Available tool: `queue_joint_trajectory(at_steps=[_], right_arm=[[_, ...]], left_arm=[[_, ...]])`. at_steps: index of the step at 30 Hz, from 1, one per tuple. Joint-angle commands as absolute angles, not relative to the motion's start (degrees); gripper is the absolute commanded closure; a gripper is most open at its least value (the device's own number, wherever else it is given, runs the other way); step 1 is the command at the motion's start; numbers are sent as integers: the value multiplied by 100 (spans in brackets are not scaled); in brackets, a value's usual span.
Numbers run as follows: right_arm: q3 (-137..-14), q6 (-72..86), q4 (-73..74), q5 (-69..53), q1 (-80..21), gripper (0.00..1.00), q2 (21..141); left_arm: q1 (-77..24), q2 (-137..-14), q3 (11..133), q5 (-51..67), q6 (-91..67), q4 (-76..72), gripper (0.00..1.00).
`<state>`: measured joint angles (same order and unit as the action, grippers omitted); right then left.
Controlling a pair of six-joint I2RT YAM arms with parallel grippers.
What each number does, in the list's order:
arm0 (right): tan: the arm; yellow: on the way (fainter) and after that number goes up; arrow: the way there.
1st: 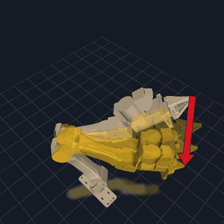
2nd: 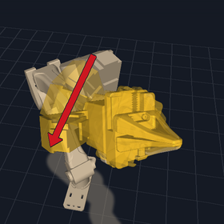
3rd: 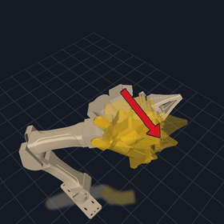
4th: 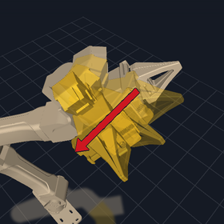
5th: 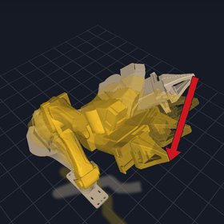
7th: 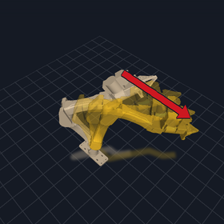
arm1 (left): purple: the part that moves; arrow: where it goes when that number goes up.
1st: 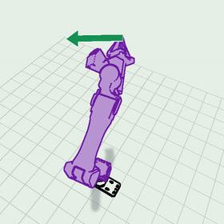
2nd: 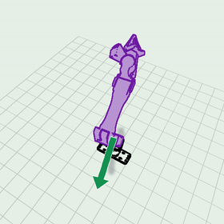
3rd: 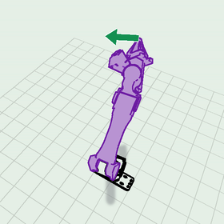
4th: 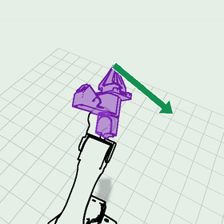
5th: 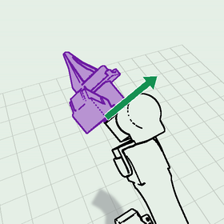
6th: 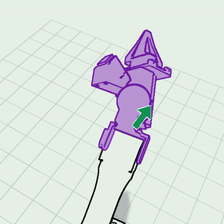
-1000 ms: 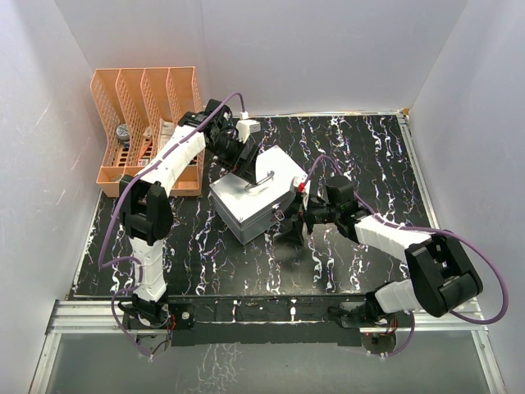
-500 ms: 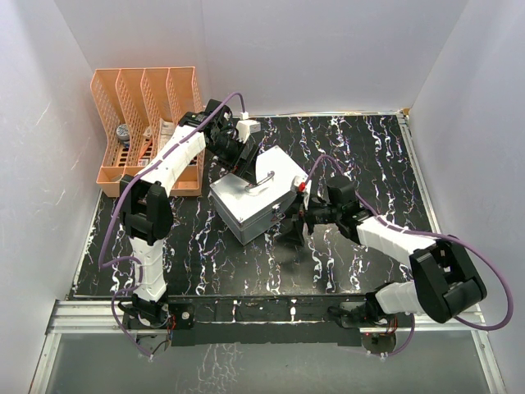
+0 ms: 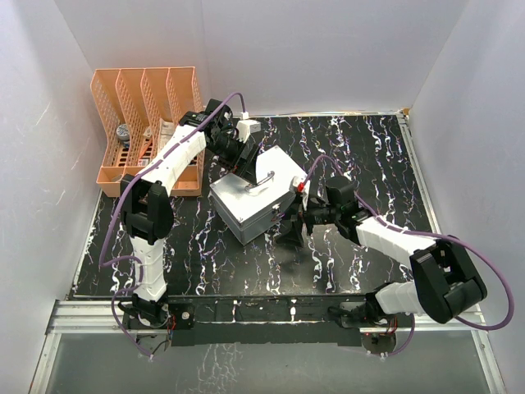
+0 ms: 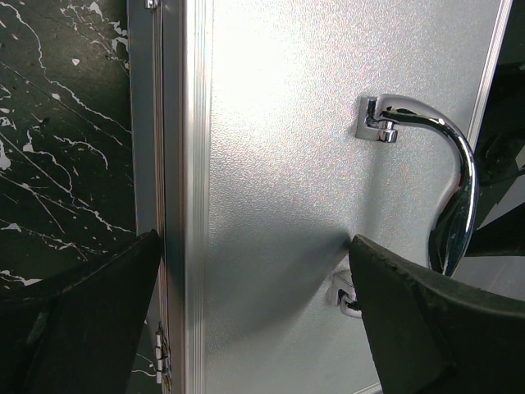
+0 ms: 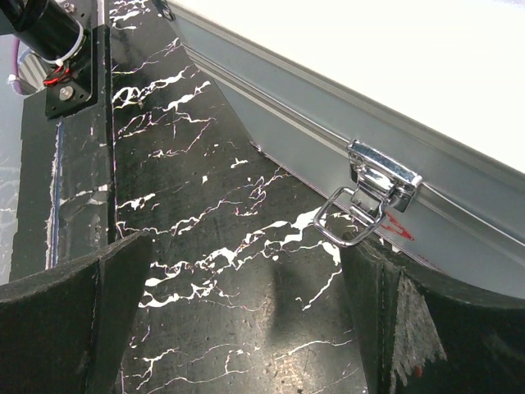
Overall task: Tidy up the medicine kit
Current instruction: Close the medicine box at the center of the board.
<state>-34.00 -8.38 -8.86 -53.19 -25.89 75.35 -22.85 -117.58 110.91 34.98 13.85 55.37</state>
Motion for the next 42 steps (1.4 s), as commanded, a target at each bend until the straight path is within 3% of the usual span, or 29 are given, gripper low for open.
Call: queue_joint_trajectory(at_steps=[1,42], right_arm=[[-3702,-738,-1205,-5326,-2649,2,7574],[-4398,-141,-1687,-4979,-2680,2,7497]], left_arm=[[-2399,-11922,11066,3397,1459,5826,5],[-2408,-12044,11087,3477,1468,5804,5]])
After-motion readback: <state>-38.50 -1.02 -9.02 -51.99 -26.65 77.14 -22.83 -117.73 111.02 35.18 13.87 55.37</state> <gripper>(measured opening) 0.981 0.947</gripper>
